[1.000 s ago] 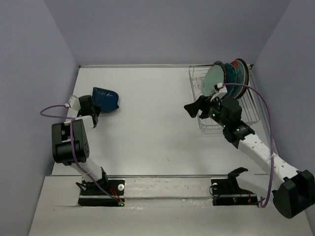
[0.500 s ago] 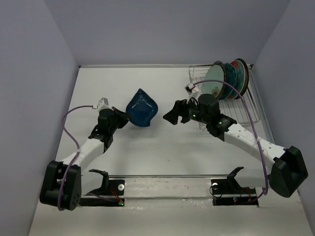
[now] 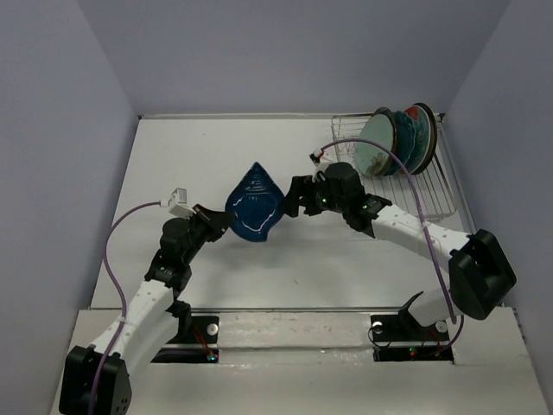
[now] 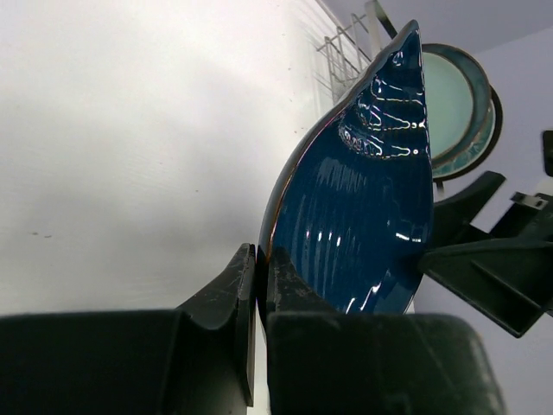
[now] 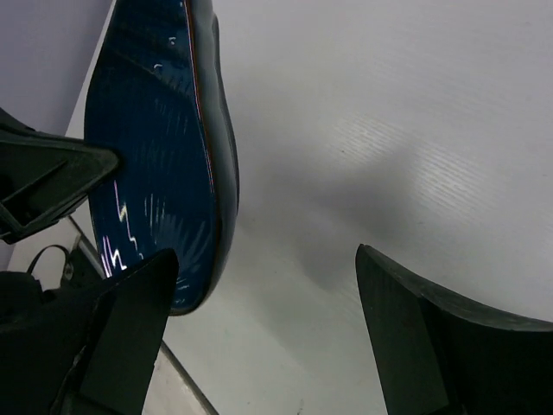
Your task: Load the plates into the dish rack
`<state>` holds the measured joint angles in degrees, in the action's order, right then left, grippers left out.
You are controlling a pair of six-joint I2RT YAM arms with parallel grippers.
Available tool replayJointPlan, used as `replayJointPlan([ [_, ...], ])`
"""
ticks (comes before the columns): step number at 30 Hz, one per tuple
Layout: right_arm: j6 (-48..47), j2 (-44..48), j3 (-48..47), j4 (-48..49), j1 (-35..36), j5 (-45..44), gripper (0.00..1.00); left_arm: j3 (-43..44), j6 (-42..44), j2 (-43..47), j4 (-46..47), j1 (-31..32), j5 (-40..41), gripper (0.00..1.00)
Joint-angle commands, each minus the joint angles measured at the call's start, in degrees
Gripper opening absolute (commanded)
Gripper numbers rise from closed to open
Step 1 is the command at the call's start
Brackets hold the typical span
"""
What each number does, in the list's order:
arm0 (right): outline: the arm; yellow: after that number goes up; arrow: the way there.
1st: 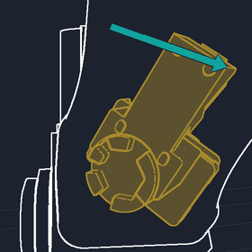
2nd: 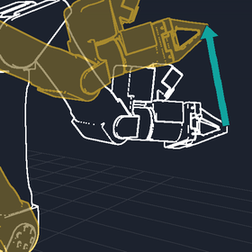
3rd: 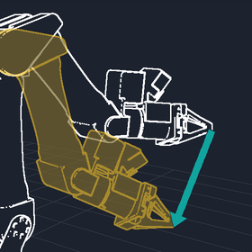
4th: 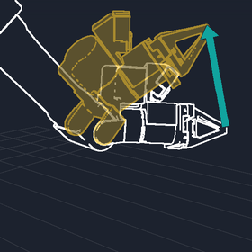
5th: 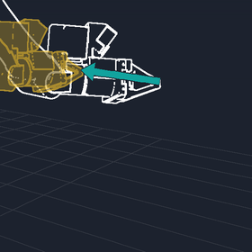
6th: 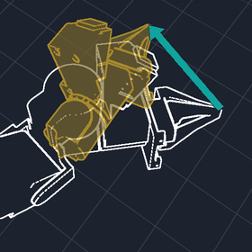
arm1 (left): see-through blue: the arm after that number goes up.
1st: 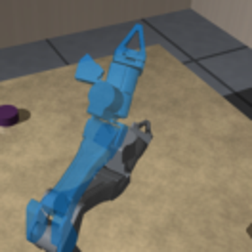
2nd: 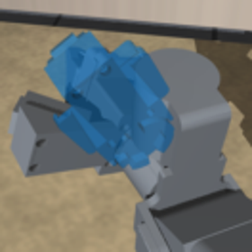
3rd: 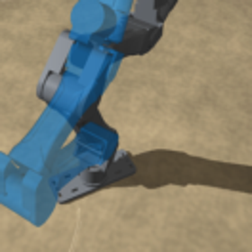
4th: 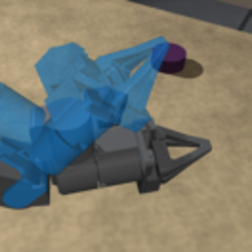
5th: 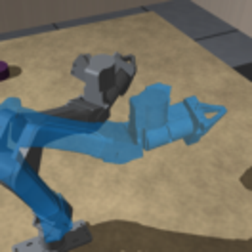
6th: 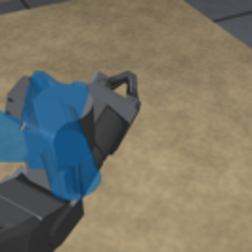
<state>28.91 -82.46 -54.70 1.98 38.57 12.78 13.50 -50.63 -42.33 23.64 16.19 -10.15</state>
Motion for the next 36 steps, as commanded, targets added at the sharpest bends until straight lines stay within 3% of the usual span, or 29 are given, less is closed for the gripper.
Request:
replayJointPlan([
  [1, 3.08, -0.60, -1.47, 7.50, 1.07, 6.55, 0.89, 0.74, -2.01, 4.00, 10.46, 0.69, -4.08, 0.06],
  [7, 5.63, -5.43, -3.40, 9.53, 1.59, 9.81, 0.86, 0.74, -2.80, 5.32, 12.48, 1.48, -7.86, 0.06],
  [10, 7.21, -6.84, -3.58, 12.34, 1.60, 11.39, 0.78, 0.48, -4.03, 6.20, 13.71, 2.36, -9.35, 0.06],
  [12, 8.62, -7.02, -3.40, 15.32, 1.60, 12.79, 0.48, 0.48, -4.30, 6.81, 13.80, 2.53, -9.88, 0.07],
  [13, 9.32, -6.84, -3.22, 16.47, 1.60, 13.32, 0.32, 0.48, -4.30, 7.60, 13.80, 2.54, -10.23, 0.12],
  [14, 10.54, -6.15, -2.87, 17.44, 1.60, 13.68, 0.07, 0.56, -4.39, 7.96, 13.72, 2.54, -10.33, 0.25],
  [17, 10.82, -3.69, -3.31, 18.50, 1.60, 12.02, 0.07, 1.35, -4.04, 9.45, 12.23, 2.54, -10.59, 0.50],
  [18, 10.56, -2.63, -3.83, 17.54, 1.60, 11.05, 0.07, 2.92, -2.56, 10.06, 9.52, 2.54, -10.68, 0.67],
  [19, 9.69, -1.58, -4.62, 15.97, 1.60, 9.65, 0.07, 4.07, -1.32, 10.42, 7.67, 2.54, -10.59, 0.74],
  [22, 3.54, 1.94, -10.94, 4.29, -1.03, 1.84, 0.07, 11.01, 6.14, 11.12, -3.57, 2.54, -9.01, 0.97],
  [23, 0.65, 3.17, -12.70, -0.52, -2.17, -1.40, 0.07, 15.29, 8.25, 11.21, -9.60, 2.54, -8.75, 0.99],
  [29, -10.25, 2.22, -29.36, -19.61, -13.85, -11.95, 0.07, 27.18, 23.87, 11.92, -24.24, 2.54, -8.13, 0.99],
  [31, -16.75, -0.49, -36.05, -26.22, -14.40, -28.43, 0.07, 30.35, 29.24, 11.83, -30.04, 2.54, -7.52, 0.99],
  [36, -28.28, -7.97, -47.50, -34.40, -16.50, -45.19, 0.07, 30.63, 35.16, 11.91, -36.12, 2.53, -4.00, 0.99],
])
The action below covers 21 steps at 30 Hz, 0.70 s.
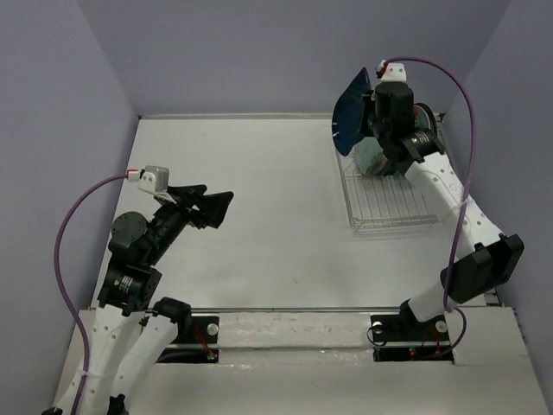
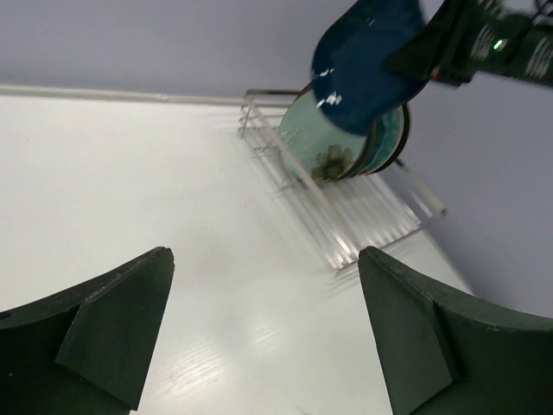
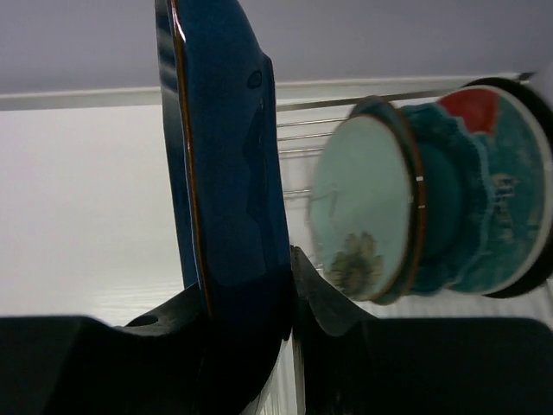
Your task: Load the plates into the dish rack
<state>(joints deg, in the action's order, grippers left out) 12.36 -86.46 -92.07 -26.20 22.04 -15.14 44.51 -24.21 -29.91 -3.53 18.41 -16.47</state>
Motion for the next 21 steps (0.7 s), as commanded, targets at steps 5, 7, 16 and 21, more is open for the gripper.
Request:
replayJointPlan([
  [5, -14.82, -9.96, -18.30, -10.71, -2.79, -18.53, 0.07, -4.88, 7.33, 2.22, -5.61, 0.13, 2.32, 0.99],
  [7, -16.57, -13.38, -22.26, -12.30, -3.41, -18.18, 0.07, -5.05, 7.60, 3.71, -5.35, 0.22, 2.76, 0.99],
  [16, -18.86, -24.72, -32.38, -19.07, -3.94, -19.84, 0.07, -5.93, 6.98, 3.89, -4.82, 0.48, 2.14, 0.99],
  [21, -18.51, -27.45, -32.38, -19.42, -3.94, -18.61, 0.07, -6.02, 6.98, 3.90, -4.91, 0.83, 2.32, 0.99],
])
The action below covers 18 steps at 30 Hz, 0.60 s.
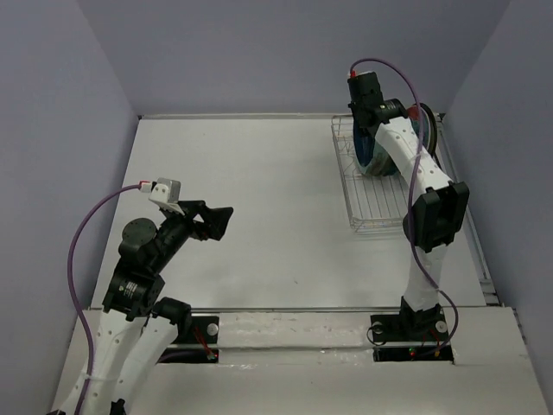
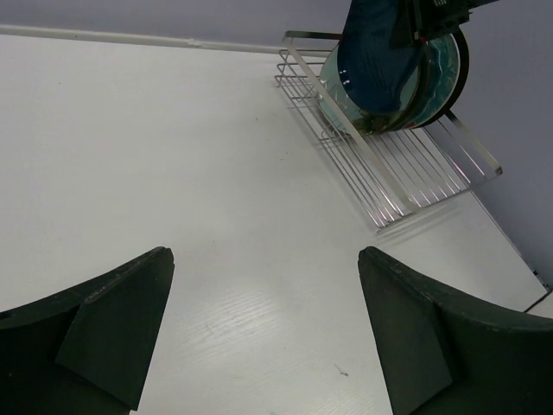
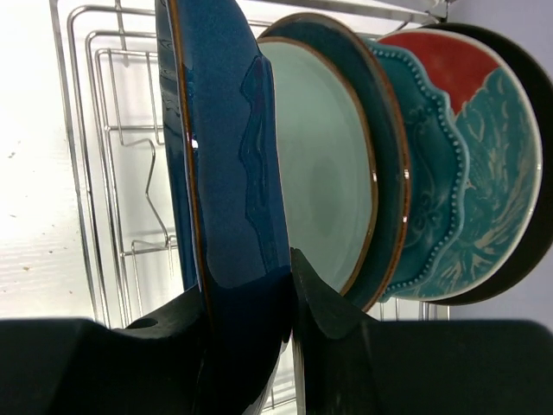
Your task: Load the plates into the dish rack
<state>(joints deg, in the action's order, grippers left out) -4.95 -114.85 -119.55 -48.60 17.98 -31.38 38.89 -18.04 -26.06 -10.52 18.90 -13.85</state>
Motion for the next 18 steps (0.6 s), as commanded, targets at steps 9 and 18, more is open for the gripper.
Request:
replayJointPlan([
  [9, -0.06, -4.85, -3.85, 2.81, 0.13, -0.09, 0.07, -0.40, 0.73, 0.05, 2.00, 0.35, -0.30, 0.99],
  [18, 1.35, -10.66, -5.26, 2.63, 0.13, 4.21, 0.07, -0.49, 0.73, -0.48, 2.09, 0.35, -0.13, 0.99],
])
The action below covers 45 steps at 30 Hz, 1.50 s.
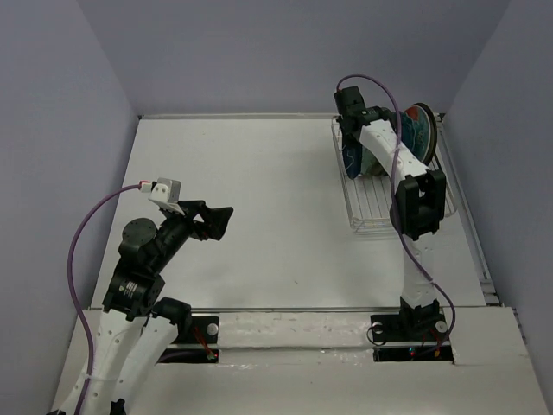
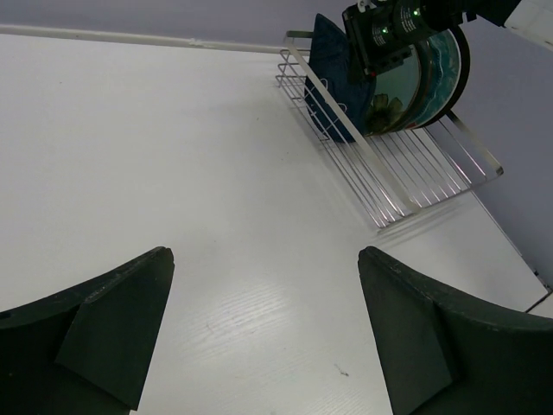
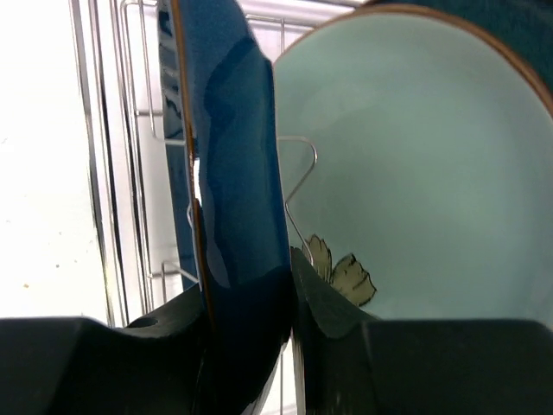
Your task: Load the plates into the dish rack
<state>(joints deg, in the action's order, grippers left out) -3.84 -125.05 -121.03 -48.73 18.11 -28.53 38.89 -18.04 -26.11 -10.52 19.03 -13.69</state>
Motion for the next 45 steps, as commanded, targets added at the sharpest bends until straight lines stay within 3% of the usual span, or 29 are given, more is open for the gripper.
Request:
replayJointPlan([
  [1, 0.49, -0.98, -3.77, 2.76, 0.00, 1.90, 0.07, -0.49, 0.73, -0.43, 2.09, 0.22, -0.37, 0.99],
  [7, 2.60, -3.27, -2.37, 3.47, 0.00, 4.19, 0.09, -0.57, 0.64, -0.61, 2.09, 0.13, -0.28, 0.99],
  [8, 3.04, -3.18, -2.10, 3.81, 0.00, 3.93, 0.15, -0.57, 0.73, -0.61, 2.09, 0.13, -0.28, 0.99],
  [9, 3.65, -2.31, -1.84, 4.60, 0.00, 3.05, 0.31, -0.57, 0.73, -0.70, 2.09, 0.13, -0.28, 0.99],
  [10, 3.66, -1.78, -1.23, 4.96, 0.00, 2.61, 0.41, -0.57, 0.64, -0.87, 2.09, 0.05, -0.19, 0.99],
  [11, 3.66, -0.99, -1.05, 5.92, 0.00, 2.00, 0.59, -0.49, 0.64, -0.96, 2.17, 0.13, -0.28, 0.99],
  [14, 5.94, 2.96, -0.17, 7.85, 0.00, 1.46, 0.74, -0.49, 0.55, -1.31, 2.00, -0.04, -0.11, 0.99],
  [19, 7.87, 10.52, 2.73, 10.41, 0.00, 2.87, 0.84, -0.49, 0.64, -1.93, 1.91, -0.39, 0.51, 0.99],
  [24, 11.91, 24.89, 11.41, 13.83, 0.00, 6.81, 0.86, -0.49, 0.46, -2.54, 1.56, -0.74, 1.74, 0.99],
  [27, 17.17, 37.71, 24.66, 23.72, 0.00, 17.58, 0.86, -0.40, 0.38, -2.28, 1.30, -0.92, 2.97, 0.99],
  [29, 19.12, 45.39, 39.33, 31.20, 0.87, 24.54, 0.86, -0.14, 0.73, -1.32, 1.12, -1.01, 3.85, 0.99],
  [30, 21.83, 53.08, 44.78, 39.94, 0.88, 32.93, 0.99, 0.04, 1.08, -0.53, 1.21, -1.10, 4.02, 0.99],
  [31, 23.33, 56.64, 55.01, 44.29, 0.88, 37.28, 1.00, 0.04, 1.25, 0.09, 1.29, -1.10, 3.76, 0.99],
  [36, 34.84, 74.31, 76.44, 59.34, 1.40, 54.35, 1.00, 0.04, 1.17, 4.47, 2.43, -1.10, 4.29, 0.99],
  [39, 35.56, 85.74, 83.74, 59.54, 1.40, 58.75, 1.00, 0.30, 0.91, 6.41, 3.40, -1.10, 5.34, 0.99],
  [45, 35.30, 106.66, 88.77, 51.65, 1.40, 55.44, 1.00, 3.20, -0.41, 8.53, 7.00, -1.18, 3.33, 0.99],
])
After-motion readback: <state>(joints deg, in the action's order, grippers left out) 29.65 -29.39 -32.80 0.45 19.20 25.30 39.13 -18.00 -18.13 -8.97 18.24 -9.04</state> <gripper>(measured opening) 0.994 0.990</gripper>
